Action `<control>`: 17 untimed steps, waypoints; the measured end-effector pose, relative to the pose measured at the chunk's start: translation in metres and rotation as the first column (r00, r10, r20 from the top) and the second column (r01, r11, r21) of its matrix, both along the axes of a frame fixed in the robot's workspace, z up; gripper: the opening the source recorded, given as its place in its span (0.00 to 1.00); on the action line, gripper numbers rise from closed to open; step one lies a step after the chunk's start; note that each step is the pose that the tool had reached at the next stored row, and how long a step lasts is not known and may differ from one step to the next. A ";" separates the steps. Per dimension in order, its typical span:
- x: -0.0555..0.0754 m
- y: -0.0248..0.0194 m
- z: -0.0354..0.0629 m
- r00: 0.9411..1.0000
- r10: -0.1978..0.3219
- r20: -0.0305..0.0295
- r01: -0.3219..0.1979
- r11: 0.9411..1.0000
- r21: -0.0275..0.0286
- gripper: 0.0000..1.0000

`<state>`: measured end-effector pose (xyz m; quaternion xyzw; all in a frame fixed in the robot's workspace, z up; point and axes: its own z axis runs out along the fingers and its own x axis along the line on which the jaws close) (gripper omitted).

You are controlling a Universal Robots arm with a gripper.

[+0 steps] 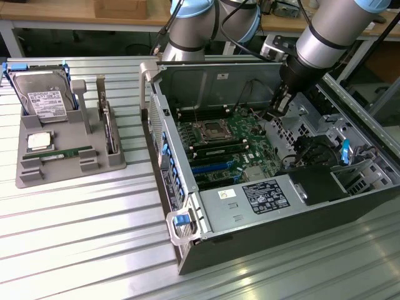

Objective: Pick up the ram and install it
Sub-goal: 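Press down the ram until it locks into place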

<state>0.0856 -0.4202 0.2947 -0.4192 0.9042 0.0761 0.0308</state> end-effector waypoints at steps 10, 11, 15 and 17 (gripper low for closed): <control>0.000 0.0000 0.0000 0.997 -0.072 0.000 0.072 0.997 0.000 0.11; 0.000 0.0000 0.0000 0.997 -0.080 0.000 0.080 0.997 0.000 0.11; 0.000 0.0000 0.0000 0.995 -0.102 0.000 0.102 0.995 0.000 0.11; 0.000 0.0000 0.0000 0.992 -0.123 0.000 0.123 0.992 0.000 0.11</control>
